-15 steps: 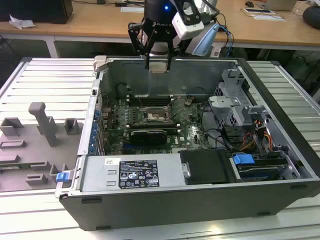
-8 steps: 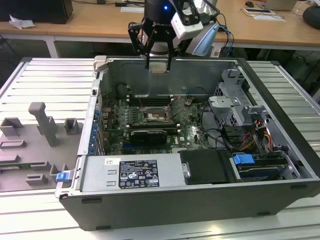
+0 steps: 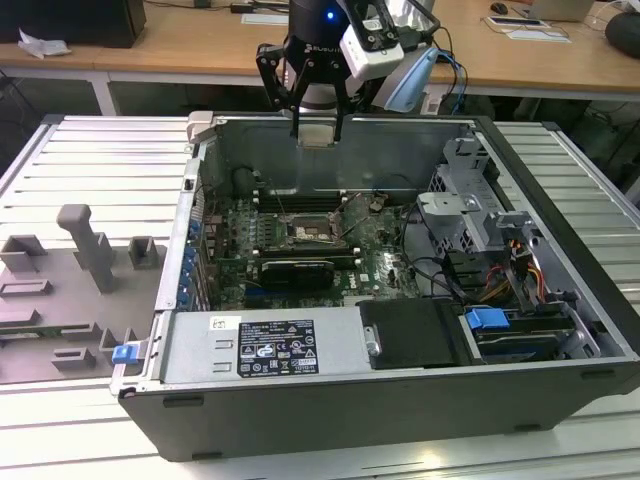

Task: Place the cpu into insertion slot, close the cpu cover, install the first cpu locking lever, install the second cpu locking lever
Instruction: 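Place the cpu into insertion slot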

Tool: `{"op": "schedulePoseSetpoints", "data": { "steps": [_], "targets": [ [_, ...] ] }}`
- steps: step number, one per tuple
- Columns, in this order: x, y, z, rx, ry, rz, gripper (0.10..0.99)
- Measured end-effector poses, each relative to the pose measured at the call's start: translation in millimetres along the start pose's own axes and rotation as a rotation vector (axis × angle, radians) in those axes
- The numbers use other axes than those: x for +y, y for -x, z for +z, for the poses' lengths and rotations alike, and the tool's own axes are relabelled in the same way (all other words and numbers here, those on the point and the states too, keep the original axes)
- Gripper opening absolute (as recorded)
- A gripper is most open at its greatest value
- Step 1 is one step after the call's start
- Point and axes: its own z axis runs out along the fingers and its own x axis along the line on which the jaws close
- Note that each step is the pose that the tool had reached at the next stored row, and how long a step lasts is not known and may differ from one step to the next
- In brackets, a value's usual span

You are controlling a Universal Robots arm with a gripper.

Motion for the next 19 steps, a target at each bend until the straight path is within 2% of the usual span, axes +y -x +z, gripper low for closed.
{"op": "schedulePoseSetpoints", "data": {
  "steps": [19],
  "targets": [
    [0.0,0.0,0.1,-0.0063,0.001,0.07,0.533]
  ]
}}
